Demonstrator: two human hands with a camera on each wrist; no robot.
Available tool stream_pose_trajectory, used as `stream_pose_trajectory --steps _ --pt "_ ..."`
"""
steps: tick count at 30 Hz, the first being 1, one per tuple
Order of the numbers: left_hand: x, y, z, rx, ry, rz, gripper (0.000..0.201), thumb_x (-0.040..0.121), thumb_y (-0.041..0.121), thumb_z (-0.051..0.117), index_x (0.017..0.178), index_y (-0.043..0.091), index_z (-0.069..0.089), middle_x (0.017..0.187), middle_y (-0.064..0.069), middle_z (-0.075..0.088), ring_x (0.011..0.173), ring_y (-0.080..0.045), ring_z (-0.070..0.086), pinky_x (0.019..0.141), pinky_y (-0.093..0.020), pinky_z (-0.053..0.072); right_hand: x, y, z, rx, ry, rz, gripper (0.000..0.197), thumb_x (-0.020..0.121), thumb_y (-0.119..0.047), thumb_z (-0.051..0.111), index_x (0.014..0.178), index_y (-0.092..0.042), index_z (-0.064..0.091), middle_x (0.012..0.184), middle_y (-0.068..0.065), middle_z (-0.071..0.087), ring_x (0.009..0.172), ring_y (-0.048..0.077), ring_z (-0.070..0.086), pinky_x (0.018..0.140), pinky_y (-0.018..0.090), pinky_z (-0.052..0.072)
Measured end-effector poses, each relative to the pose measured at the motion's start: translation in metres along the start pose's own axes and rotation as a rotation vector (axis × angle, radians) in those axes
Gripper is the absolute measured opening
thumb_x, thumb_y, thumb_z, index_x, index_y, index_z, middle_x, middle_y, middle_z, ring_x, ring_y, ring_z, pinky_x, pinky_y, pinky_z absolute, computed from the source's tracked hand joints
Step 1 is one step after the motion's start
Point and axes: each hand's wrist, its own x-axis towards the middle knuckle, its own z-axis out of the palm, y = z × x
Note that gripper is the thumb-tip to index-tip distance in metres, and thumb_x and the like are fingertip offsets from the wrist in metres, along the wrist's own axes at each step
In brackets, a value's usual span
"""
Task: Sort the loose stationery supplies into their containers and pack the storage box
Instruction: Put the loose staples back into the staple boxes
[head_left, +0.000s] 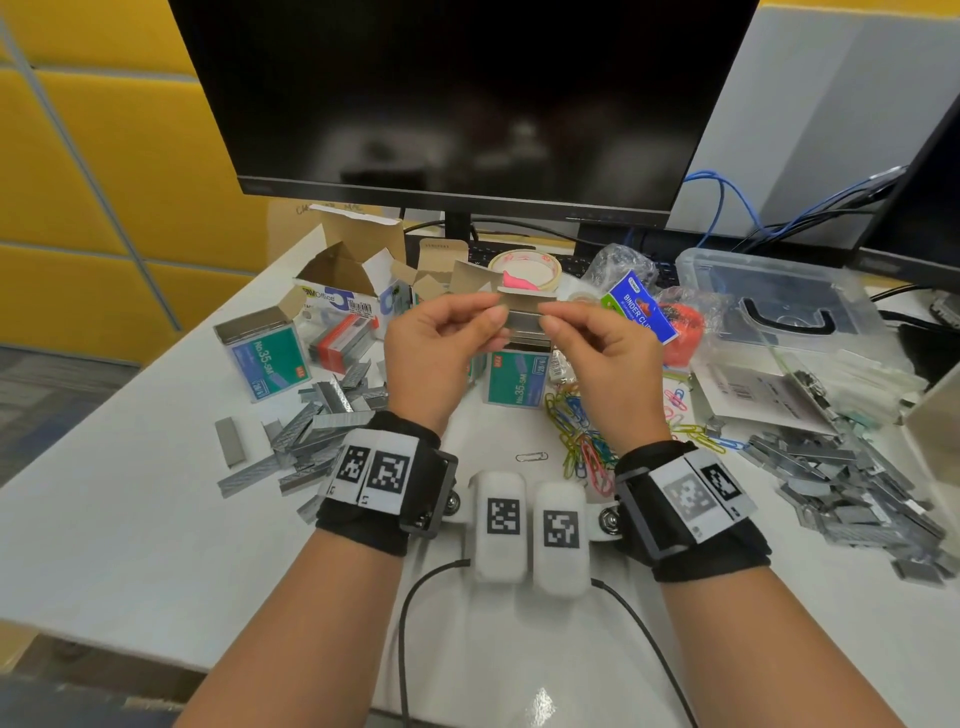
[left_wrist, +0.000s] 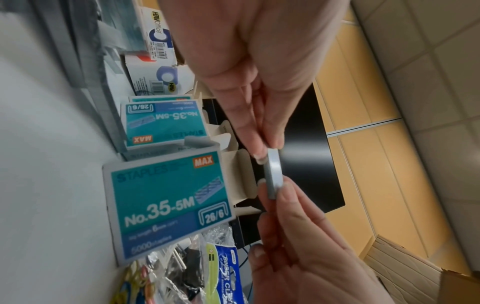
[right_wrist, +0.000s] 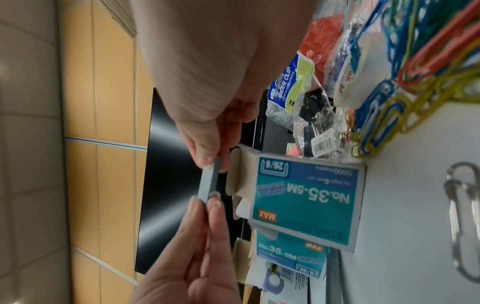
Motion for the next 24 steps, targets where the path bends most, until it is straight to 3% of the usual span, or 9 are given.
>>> stream_pose_trajectory --steps 5,9,13,16,19,24 --pt "0.0 -0.001 -0.001 0.078 -0.011 0.014 0.019 0.086 0.002 0.062 0.104 0.006 0.065 0.084 -0.001 0.067 0.073 -0.006 0.068 0.063 -0.017 0.055 0.0 0.004 -0.003 -0.084 0.02 -0.056 0.019 0.088 -0.013 0.061 0.103 -0.019 0.07 0.091 0.002 0.069 0.088 0.022 0.061 0.079 0.043 0.052" --pt "0.007 -0.007 -0.007 0.264 0.031 0.064 0.022 0.093 0.019 0.056 0.111 0.03 0.06 0.111 0.003 0.063 0.102 -0.012 0.059 0.086 -0.028 0.052 0.001 0.006 -0.004 -0.19 0.061 -0.113 0.018 0.087 -0.009 0.059 0.1 -0.011 0.072 0.087 -0.003 0.065 0.087 0.025 0.061 0.077 0.044 0.052" --pt "0.009 -0.011 -0.007 0.337 0.027 0.029 0.025 0.095 0.011 0.051 0.112 0.028 0.058 0.123 -0.003 0.058 0.106 -0.008 0.053 0.096 -0.028 0.046 0.002 0.008 -0.004 -0.338 0.017 -0.175 0.016 0.086 -0.005 0.062 0.097 -0.008 0.073 0.09 0.006 0.07 0.089 0.027 0.059 0.079 0.038 0.049" --pt "0.009 -0.013 -0.006 0.344 -0.007 -0.026 0.031 0.094 0.003 0.049 0.112 0.025 0.059 0.122 -0.004 0.058 0.111 -0.012 0.054 0.099 -0.036 0.047 0.002 0.008 -0.004 -0.382 -0.002 -0.192 0.015 0.085 -0.005 0.062 0.096 -0.008 0.073 0.089 0.007 0.07 0.089 0.027 0.057 0.076 0.03 0.043" --pt "0.009 -0.013 -0.006 0.35 -0.006 -0.043 0.032 0.093 -0.001 0.049 0.115 0.02 0.06 0.12 -0.001 0.059 0.113 -0.012 0.054 0.098 -0.037 0.048 0.002 0.008 -0.002 -0.411 -0.01 -0.202 0.014 0.085 -0.006 0.064 0.094 -0.009 0.074 0.088 0.006 0.071 0.089 0.024 0.055 0.074 0.021 0.034" --pt "0.008 -0.013 -0.006 0.398 -0.038 -0.034 0.035 0.09 -0.004 0.053 0.117 0.016 0.06 0.116 0.005 0.056 0.108 -0.004 0.049 0.078 -0.014 0.05 0.0 0.005 0.003 -0.411 -0.025 -0.155 0.014 0.085 -0.009 0.065 0.095 -0.011 0.074 0.086 0.001 0.07 0.091 0.018 0.051 0.07 0.01 0.033"
